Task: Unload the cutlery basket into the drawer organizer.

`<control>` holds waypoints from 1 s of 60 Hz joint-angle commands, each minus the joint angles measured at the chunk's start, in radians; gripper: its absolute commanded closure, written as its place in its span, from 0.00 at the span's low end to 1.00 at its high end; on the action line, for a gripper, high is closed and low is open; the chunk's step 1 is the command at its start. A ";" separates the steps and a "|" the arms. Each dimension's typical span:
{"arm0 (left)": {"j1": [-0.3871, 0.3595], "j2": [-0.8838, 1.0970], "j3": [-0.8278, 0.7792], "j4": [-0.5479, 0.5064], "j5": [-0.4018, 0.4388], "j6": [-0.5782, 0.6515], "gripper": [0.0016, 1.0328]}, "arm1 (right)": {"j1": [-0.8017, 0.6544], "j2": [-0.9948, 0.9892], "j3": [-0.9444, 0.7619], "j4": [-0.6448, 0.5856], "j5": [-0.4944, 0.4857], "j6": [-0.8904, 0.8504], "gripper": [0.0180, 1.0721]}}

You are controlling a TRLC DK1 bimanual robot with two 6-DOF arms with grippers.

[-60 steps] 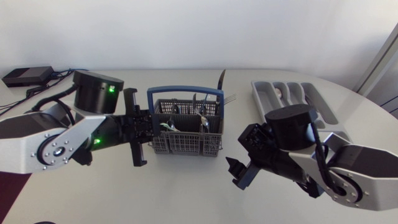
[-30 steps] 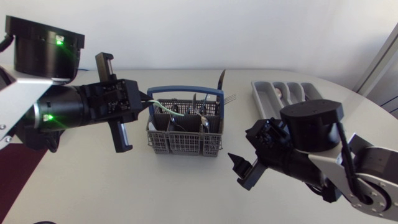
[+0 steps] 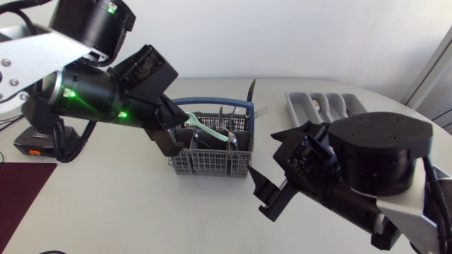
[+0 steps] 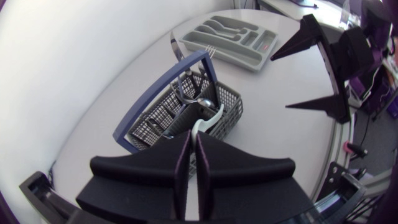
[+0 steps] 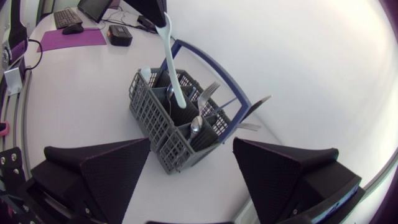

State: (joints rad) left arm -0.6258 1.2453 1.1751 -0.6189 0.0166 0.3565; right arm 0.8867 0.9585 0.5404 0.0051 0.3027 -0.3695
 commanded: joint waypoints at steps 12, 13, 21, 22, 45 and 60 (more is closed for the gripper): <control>-0.031 0.072 0.101 -0.045 0.128 -0.260 0.97 | 0.060 0.112 0.099 0.085 0.049 -0.074 0.14; -0.031 0.075 0.104 -0.045 0.132 -0.263 0.97 | 0.063 0.120 0.102 0.088 0.049 -0.074 0.14; -0.028 0.126 0.120 -0.048 0.169 -0.286 0.97 | 0.078 0.181 0.112 0.151 0.069 -0.097 0.26; -0.025 0.132 0.123 -0.051 0.178 -0.289 0.97 | 0.078 0.187 0.112 0.157 0.070 -0.100 0.28; -0.025 0.206 0.176 -0.073 0.255 -0.337 0.97 | 0.070 0.279 0.109 0.294 0.096 -0.183 0.68; -0.031 0.213 0.182 -0.085 0.266 -0.344 0.97 | 0.052 0.299 0.105 0.328 0.095 -0.200 0.82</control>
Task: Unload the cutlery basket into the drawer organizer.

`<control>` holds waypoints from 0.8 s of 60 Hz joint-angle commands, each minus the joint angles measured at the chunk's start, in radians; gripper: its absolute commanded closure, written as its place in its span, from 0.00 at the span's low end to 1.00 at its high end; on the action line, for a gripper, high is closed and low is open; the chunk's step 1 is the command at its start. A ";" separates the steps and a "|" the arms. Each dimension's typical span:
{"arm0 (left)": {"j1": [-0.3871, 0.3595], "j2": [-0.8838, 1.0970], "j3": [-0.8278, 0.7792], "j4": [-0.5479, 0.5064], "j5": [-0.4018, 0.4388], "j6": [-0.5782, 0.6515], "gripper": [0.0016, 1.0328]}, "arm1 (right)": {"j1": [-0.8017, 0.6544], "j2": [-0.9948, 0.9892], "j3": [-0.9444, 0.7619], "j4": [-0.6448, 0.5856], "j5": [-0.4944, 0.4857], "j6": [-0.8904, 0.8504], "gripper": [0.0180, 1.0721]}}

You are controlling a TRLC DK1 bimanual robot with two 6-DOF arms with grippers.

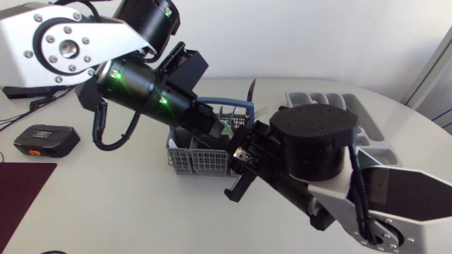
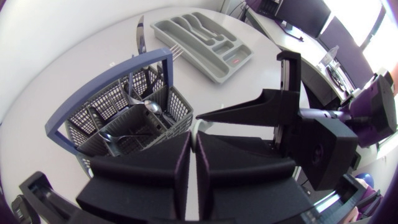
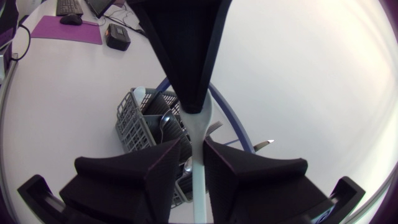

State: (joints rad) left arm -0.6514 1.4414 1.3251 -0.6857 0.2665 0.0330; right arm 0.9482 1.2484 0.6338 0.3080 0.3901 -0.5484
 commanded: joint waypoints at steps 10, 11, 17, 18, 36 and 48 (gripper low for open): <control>-0.005 0.019 0.033 -0.023 0.020 -0.021 0.97 | -0.012 0.011 0.012 0.023 0.007 -0.022 0.88; -0.005 0.019 0.033 -0.025 0.022 -0.021 0.97 | -0.014 0.013 0.012 0.023 0.007 -0.024 0.88; -0.007 0.016 0.034 -0.023 0.023 -0.022 0.97 | -0.017 0.019 0.009 0.022 0.001 -0.031 0.89; -0.007 0.016 0.034 -0.023 0.023 -0.022 0.97 | -0.017 0.020 0.007 0.020 0.000 -0.031 0.89; -0.010 0.007 0.037 -0.025 0.045 -0.030 0.90 | -0.020 0.019 -0.006 0.013 -0.010 -0.033 0.90; -0.010 -0.009 0.033 -0.025 0.051 -0.030 0.68 | -0.020 0.013 -0.014 0.009 -0.016 -0.038 0.90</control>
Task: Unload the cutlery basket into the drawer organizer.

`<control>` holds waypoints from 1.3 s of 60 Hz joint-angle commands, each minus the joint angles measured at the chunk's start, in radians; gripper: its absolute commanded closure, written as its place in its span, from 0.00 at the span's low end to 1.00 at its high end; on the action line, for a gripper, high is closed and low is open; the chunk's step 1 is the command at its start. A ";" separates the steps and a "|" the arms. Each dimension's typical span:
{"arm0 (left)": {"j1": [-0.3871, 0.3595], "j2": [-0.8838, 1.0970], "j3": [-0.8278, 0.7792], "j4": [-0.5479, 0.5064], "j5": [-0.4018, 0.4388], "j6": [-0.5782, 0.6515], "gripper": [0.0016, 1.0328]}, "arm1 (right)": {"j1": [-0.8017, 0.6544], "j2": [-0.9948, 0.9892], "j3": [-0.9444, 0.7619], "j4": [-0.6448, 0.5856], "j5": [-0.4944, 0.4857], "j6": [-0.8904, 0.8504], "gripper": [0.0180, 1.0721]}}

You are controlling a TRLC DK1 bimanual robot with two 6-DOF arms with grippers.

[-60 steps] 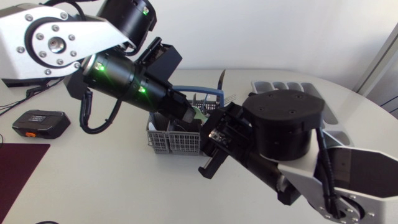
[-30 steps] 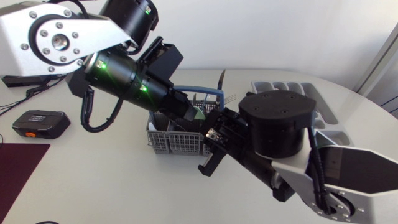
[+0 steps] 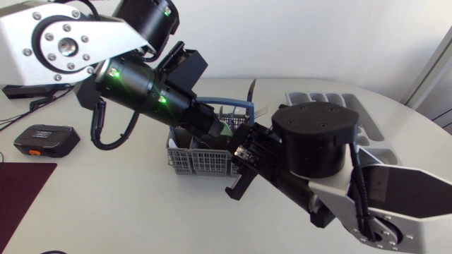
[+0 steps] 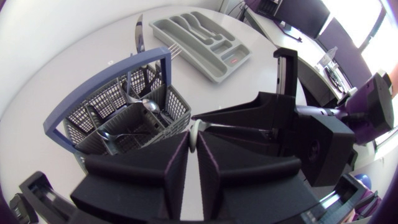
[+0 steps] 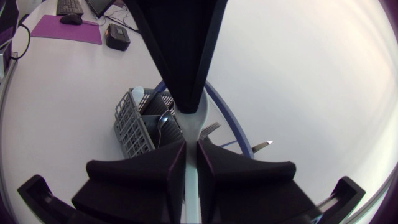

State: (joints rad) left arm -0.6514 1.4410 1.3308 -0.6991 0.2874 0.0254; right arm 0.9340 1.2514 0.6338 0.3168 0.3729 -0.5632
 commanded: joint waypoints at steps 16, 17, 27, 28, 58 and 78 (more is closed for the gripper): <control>0.035 -0.036 0.068 0.035 0.033 -0.050 0.05 | -0.003 -0.015 -0.051 -0.039 -0.034 -0.023 0.90; 0.041 -0.044 0.070 0.049 0.033 -0.051 0.05 | -0.004 -0.021 -0.056 -0.044 -0.040 -0.023 0.90; 0.124 -0.088 0.080 0.102 0.002 -0.025 0.05 | -0.058 -0.106 -0.085 -0.148 -0.140 -0.021 0.90; 0.130 -0.090 0.082 0.102 -0.007 -0.018 0.05 | -0.069 -0.115 -0.086 -0.156 -0.154 -0.021 0.90; 0.185 -0.119 -0.085 0.089 -0.180 0.235 0.05 | -0.675 -0.267 -0.126 -0.470 -0.681 -0.372 0.90; 0.197 -0.094 -0.127 0.084 -0.195 0.252 0.06 | -1.028 -0.043 -0.066 -0.513 -0.867 -0.771 0.90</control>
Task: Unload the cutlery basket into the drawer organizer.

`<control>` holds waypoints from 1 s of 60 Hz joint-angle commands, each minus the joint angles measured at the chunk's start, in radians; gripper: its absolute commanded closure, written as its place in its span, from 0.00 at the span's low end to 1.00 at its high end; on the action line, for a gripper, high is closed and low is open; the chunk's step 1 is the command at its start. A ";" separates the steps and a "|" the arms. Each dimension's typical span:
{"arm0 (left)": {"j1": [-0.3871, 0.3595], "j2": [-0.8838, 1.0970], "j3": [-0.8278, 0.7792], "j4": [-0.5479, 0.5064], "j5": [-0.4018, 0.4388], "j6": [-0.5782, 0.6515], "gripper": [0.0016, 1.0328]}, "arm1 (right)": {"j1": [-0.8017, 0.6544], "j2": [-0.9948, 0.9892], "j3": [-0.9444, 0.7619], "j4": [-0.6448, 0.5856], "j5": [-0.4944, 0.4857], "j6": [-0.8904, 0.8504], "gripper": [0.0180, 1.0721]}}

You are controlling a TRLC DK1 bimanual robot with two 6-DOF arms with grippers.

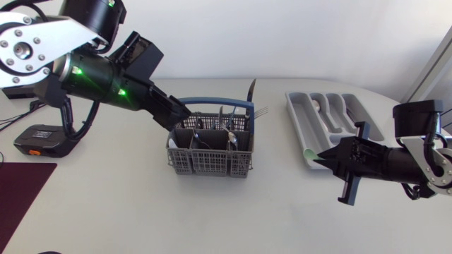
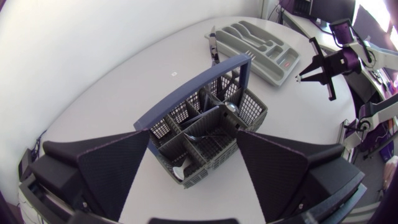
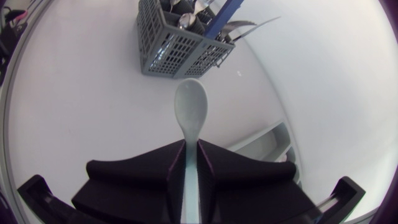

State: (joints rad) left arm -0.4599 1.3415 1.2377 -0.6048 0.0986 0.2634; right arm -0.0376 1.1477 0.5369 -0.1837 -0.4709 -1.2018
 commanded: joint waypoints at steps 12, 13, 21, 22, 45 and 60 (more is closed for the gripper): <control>0.004 0.015 -0.046 -0.010 -0.010 0.019 0.07 | -0.219 0.261 0.183 -0.115 -0.055 -0.372 0.90; 0.004 0.015 -0.046 -0.010 -0.010 0.019 0.07 | -0.226 0.273 0.195 -0.123 -0.057 -0.383 0.90; 0.000 0.022 -0.053 -0.010 -0.016 0.019 0.07 | -0.306 0.389 0.301 -0.163 -0.054 -0.473 0.90; -0.002 0.024 -0.053 -0.010 -0.017 0.020 0.07 | -0.315 0.403 0.313 -0.172 -0.052 -0.486 0.90; -0.008 0.035 -0.069 -0.009 -0.022 0.019 0.07 | -0.412 0.626 0.452 -0.174 0.052 -0.677 0.90; -0.014 0.039 -0.101 0.017 -0.020 0.073 0.07 | -0.416 0.676 0.434 -0.088 0.087 -0.703 0.81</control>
State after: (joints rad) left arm -0.4648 1.3621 1.1687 -0.6018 0.0769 0.2955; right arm -0.4473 1.7977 0.9760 -0.2932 -0.3908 -1.8641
